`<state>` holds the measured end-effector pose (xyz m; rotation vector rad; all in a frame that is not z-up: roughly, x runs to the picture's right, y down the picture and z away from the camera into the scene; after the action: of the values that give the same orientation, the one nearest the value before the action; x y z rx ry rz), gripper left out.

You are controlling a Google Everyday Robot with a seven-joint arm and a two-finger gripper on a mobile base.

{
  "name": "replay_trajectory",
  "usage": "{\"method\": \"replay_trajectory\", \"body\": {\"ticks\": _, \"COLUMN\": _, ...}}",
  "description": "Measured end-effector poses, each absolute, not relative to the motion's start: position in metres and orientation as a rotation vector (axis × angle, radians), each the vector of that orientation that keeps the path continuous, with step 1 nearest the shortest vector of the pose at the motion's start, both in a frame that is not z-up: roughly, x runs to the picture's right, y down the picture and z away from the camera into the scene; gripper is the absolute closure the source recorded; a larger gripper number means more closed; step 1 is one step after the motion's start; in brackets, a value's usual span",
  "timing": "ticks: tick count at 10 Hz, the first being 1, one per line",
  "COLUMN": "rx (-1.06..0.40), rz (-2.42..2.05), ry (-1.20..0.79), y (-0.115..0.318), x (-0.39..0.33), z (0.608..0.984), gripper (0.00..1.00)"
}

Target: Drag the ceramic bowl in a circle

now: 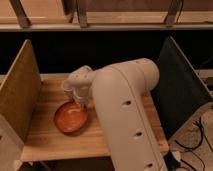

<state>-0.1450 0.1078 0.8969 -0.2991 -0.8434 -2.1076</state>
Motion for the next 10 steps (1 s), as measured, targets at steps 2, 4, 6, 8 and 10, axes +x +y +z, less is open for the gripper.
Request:
{"method": "replay_trajectory", "body": {"ticks": 2, "rx": -0.334, "rz": -2.105, "ry": -0.792, "y": 0.087, "x": -0.136, "z": 0.910, "gripper": 1.00}}
{"method": "replay_trajectory", "body": {"ticks": 4, "rx": -0.374, "rz": -2.082, "ry": -0.756, "y": 0.071, "x": -0.123, "z": 0.922, "gripper": 1.00}}
{"method": "replay_trajectory", "body": {"ticks": 6, "rx": -0.352, "rz": -2.087, "ry": -0.779, "y": 0.064, "x": -0.140, "z": 0.934, "gripper": 1.00}}
{"method": "replay_trajectory", "body": {"ticks": 8, "rx": -0.298, "rz": -2.135, "ry": -0.849, "y": 0.076, "x": -0.180, "z": 0.937, "gripper": 1.00}}
{"method": "replay_trajectory", "body": {"ticks": 10, "rx": -0.280, "rz": -2.178, "ry": -0.912, "y": 0.095, "x": -0.200, "z": 0.926, "gripper": 1.00}}
